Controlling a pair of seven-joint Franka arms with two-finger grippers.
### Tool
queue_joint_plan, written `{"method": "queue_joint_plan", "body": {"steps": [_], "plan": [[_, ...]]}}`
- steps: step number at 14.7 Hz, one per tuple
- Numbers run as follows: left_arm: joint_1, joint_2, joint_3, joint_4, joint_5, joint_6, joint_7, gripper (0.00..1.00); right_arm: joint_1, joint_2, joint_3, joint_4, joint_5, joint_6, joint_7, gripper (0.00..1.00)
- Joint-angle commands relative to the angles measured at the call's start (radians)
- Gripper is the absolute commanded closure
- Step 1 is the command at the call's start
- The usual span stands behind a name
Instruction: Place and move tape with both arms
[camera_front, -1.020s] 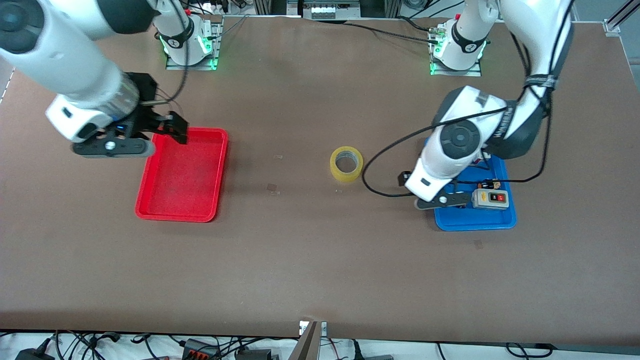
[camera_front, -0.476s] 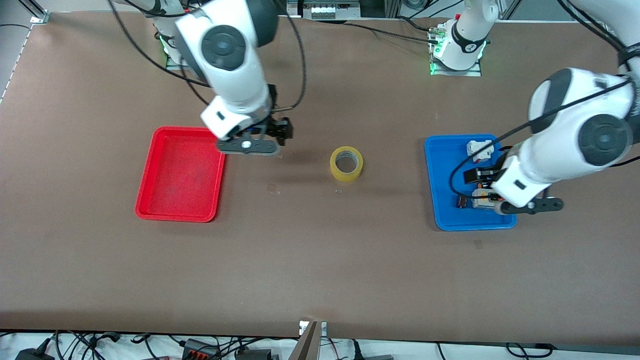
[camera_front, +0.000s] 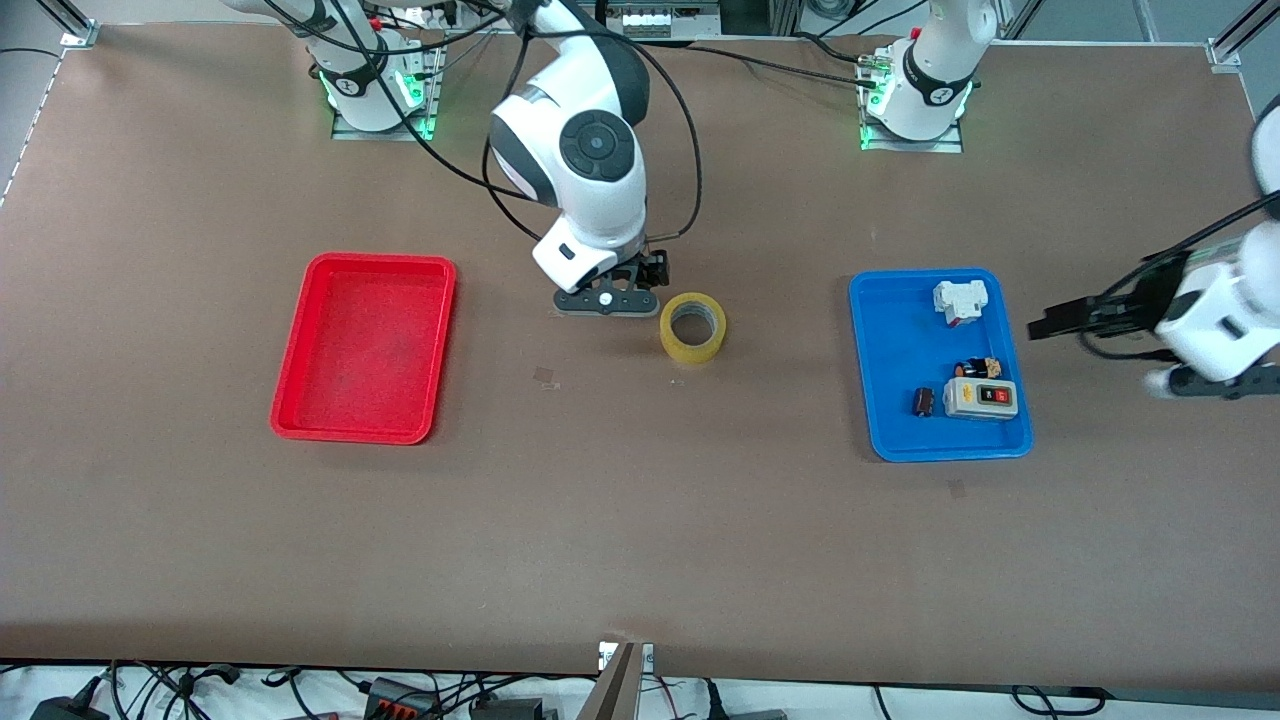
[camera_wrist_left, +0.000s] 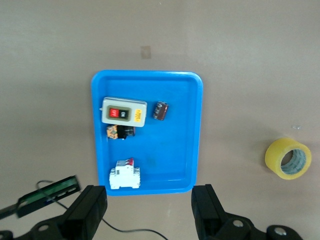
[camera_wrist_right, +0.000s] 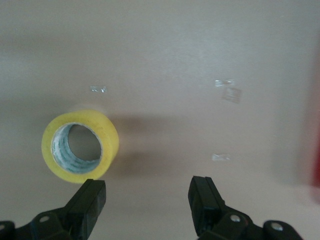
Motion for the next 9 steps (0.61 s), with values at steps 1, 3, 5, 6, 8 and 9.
{"method": "queue_joint_plan", "body": {"steps": [1,3,5,6,8,9], "plan": [[-0.039,-0.071,0.074,-0.009,-0.042,-0.039,0.036,0.00,0.040,0.067,-0.015,0.021,-0.011,0.077,0.045,0.01],[-0.105,-0.105,0.137,-0.008,-0.038,-0.053,0.036,0.00,0.054,0.100,-0.015,0.021,-0.011,0.117,0.059,0.01],[-0.183,-0.135,0.195,-0.009,-0.029,-0.053,0.035,0.00,0.059,0.125,-0.015,0.021,-0.009,0.142,0.062,0.01],[-0.218,-0.143,0.215,-0.009,-0.027,-0.053,0.035,0.00,0.062,0.134,-0.013,0.021,-0.008,0.148,0.062,0.01],[-0.234,-0.157,0.223,-0.026,-0.024,-0.051,0.039,0.00,0.074,0.157,-0.013,0.021,-0.009,0.189,0.065,0.01],[-0.242,-0.159,0.223,-0.031,-0.022,-0.050,0.041,0.00,0.076,0.171,-0.013,0.021,-0.009,0.208,0.073,0.01]]}}
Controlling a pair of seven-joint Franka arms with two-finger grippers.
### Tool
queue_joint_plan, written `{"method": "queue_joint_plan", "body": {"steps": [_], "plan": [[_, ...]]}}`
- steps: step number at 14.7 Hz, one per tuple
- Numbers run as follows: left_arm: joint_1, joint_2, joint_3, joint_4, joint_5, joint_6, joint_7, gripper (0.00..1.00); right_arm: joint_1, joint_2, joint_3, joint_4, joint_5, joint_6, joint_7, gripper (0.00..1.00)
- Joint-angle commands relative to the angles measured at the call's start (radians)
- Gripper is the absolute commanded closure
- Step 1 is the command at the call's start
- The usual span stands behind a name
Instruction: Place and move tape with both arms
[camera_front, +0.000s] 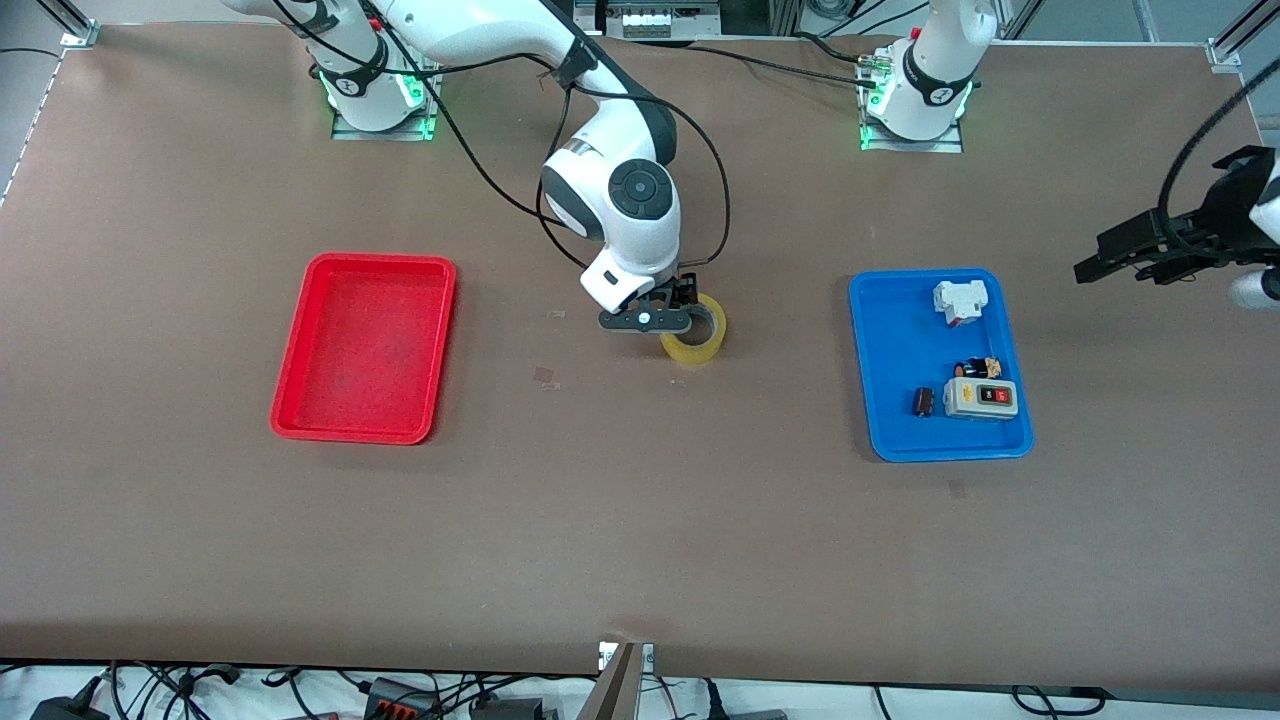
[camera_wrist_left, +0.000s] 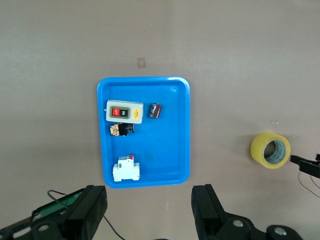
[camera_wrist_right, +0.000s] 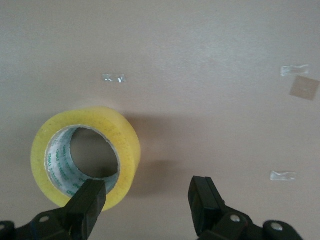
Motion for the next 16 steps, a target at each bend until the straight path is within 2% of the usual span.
{"method": "queue_joint_plan", "body": {"steps": [1,6,8,11,16], "plan": [[-0.046,-0.022,0.026,-0.046,0.017,0.005,0.021,0.00,0.025,0.042,-0.011,0.020,-0.009,0.050,0.036,0.01],[-0.077,-0.041,0.028,-0.063,0.062,0.001,0.002,0.00,0.035,0.089,-0.011,0.020,-0.009,0.119,0.036,0.01],[-0.080,-0.041,0.018,-0.073,0.121,0.036,0.002,0.00,0.035,0.091,-0.011,0.020,-0.009,0.119,0.036,0.04],[-0.080,-0.041,0.006,-0.083,0.132,0.048,0.002,0.00,0.035,0.103,-0.013,0.020,-0.021,0.129,0.034,0.12],[-0.077,-0.068,-0.012,-0.135,0.123,0.065,-0.001,0.00,0.035,0.120,-0.011,0.020,-0.023,0.157,0.034,0.13]]}}
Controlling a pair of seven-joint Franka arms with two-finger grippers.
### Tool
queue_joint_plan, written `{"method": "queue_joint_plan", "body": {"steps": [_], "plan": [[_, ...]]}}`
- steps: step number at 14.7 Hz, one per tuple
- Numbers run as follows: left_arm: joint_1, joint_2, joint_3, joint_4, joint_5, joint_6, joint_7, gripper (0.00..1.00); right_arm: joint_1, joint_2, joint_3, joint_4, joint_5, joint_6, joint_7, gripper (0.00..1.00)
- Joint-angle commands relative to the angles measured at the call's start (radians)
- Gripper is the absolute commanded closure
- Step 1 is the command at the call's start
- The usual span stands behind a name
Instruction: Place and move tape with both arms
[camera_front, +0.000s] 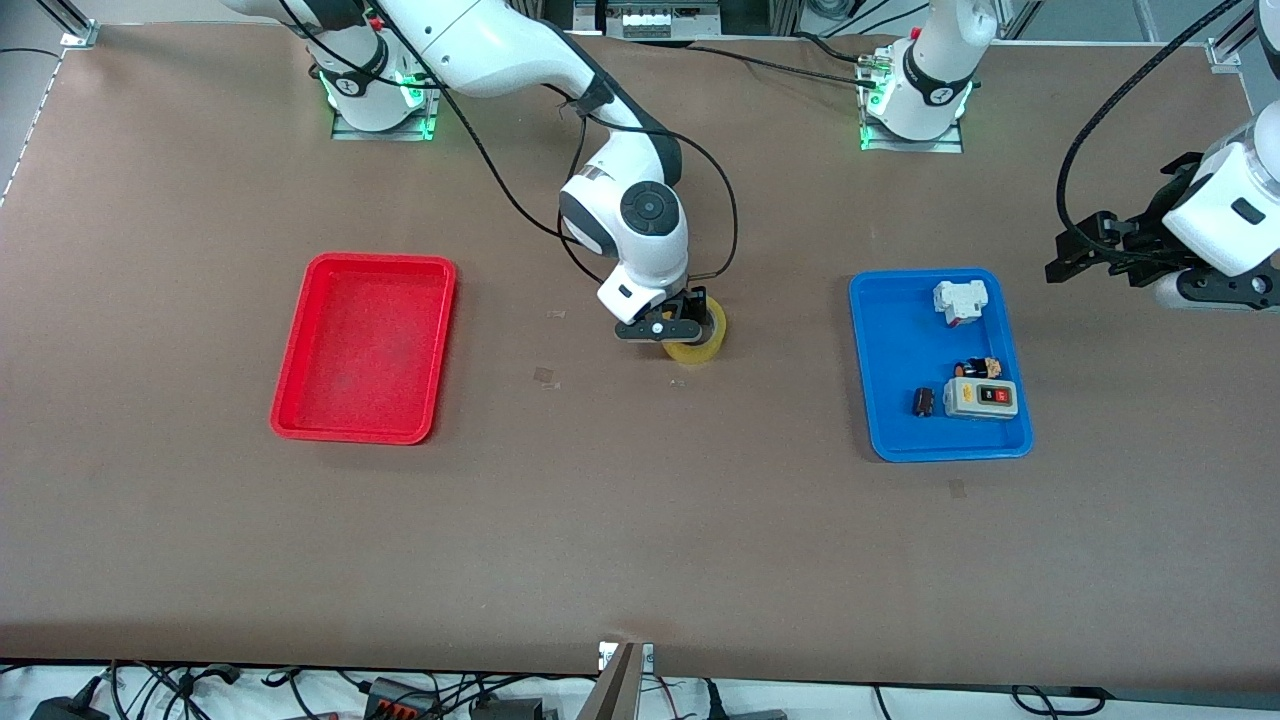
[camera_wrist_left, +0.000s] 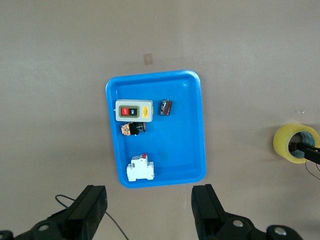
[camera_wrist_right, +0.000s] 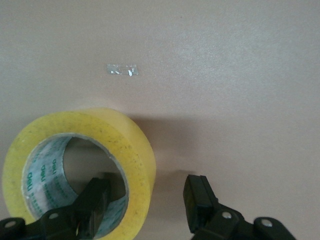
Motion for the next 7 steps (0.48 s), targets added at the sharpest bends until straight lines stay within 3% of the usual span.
{"method": "queue_joint_plan", "body": {"steps": [1,2,3,4,7], "plan": [[-0.006,-0.084,-0.006,-0.110,0.010,0.061,-0.003,0.00,0.013,0.016,-0.010,0.019,-0.015,0.011,0.023,0.16],[-0.001,-0.107,-0.006,-0.150,-0.010,0.101,-0.027,0.00,0.013,0.018,-0.010,0.020,-0.017,0.011,0.020,0.30],[0.004,-0.116,-0.006,-0.159,-0.034,0.115,-0.059,0.00,0.013,0.018,-0.010,0.025,-0.018,0.011,0.012,0.58],[0.004,-0.115,-0.005,-0.152,-0.034,0.112,-0.061,0.00,0.011,0.018,-0.012,0.034,-0.020,0.011,0.006,0.78],[-0.001,-0.107,-0.008,-0.127,-0.033,0.105,-0.063,0.00,0.010,0.013,-0.013,0.047,-0.034,0.008,0.003,1.00]]}}
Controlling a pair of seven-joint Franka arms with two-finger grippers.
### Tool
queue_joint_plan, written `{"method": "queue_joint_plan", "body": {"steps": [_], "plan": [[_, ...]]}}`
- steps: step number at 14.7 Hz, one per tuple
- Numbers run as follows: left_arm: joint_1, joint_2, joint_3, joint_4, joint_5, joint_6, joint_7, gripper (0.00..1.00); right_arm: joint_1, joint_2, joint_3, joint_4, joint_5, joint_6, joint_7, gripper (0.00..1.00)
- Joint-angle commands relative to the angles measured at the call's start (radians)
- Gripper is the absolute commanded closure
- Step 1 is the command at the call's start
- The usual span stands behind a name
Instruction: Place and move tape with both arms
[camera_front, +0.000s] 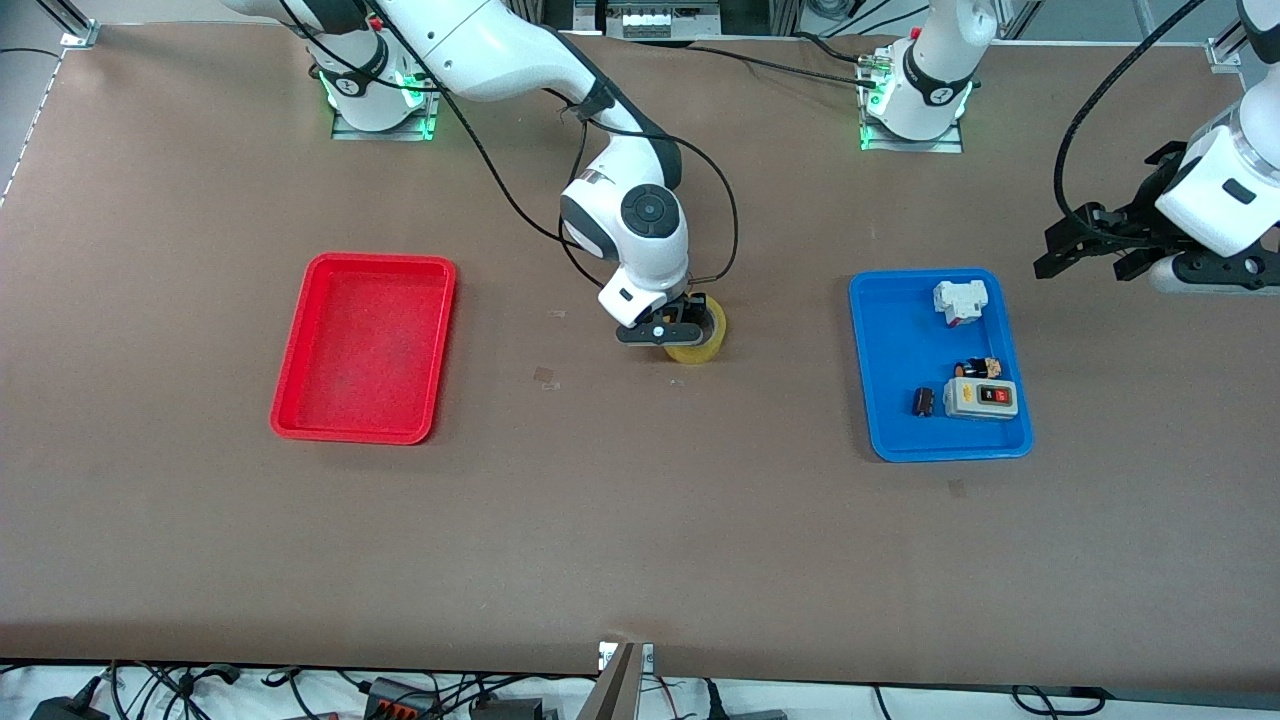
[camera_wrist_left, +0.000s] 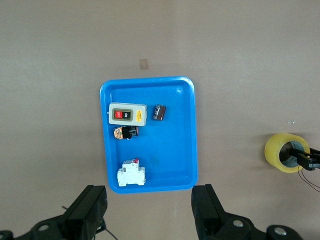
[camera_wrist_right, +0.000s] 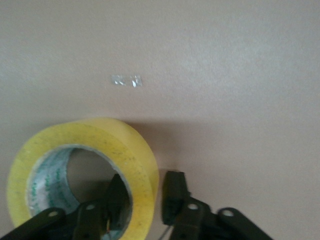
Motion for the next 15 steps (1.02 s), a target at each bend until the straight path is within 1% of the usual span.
{"method": "queue_joint_plan", "body": {"steps": [1,3,4,5,6,8,9,11,13,15], "plan": [[-0.002,-0.022,-0.003,-0.008,-0.011,0.015,-0.017,0.00,0.010,0.000,-0.008,0.025,-0.029,-0.001,0.009,1.00],[-0.006,-0.022,-0.003,-0.008,-0.012,0.015,-0.020,0.00,0.013,-0.015,-0.010,0.025,-0.029,-0.007,0.015,1.00],[-0.008,-0.022,-0.003,-0.009,-0.012,0.013,-0.020,0.00,0.005,-0.046,-0.010,0.017,-0.031,-0.025,0.017,1.00],[-0.006,-0.022,-0.003,-0.009,-0.009,0.015,-0.019,0.00,0.002,-0.076,-0.014,0.017,-0.031,-0.077,0.017,1.00],[-0.006,-0.022,-0.003,-0.009,-0.008,0.015,-0.019,0.00,-0.003,-0.109,-0.027,0.014,-0.032,-0.121,0.019,1.00],[-0.003,-0.021,-0.003,-0.009,-0.008,0.015,-0.017,0.00,-0.007,-0.175,-0.071,-0.004,-0.032,-0.212,0.009,1.00],[0.001,-0.021,-0.001,-0.009,-0.008,0.015,-0.008,0.00,-0.019,-0.201,-0.088,-0.015,-0.035,-0.235,0.005,1.00],[0.003,-0.021,-0.001,-0.009,-0.009,0.015,-0.008,0.00,-0.082,-0.259,-0.094,-0.060,-0.040,-0.249,-0.013,1.00],[-0.002,-0.018,-0.001,-0.009,-0.009,0.015,-0.014,0.00,-0.162,-0.339,-0.094,-0.135,-0.040,-0.267,-0.101,1.00],[0.000,-0.018,-0.003,-0.011,-0.012,0.013,-0.008,0.00,-0.251,-0.432,-0.096,-0.245,-0.040,-0.266,-0.228,1.00]]}}
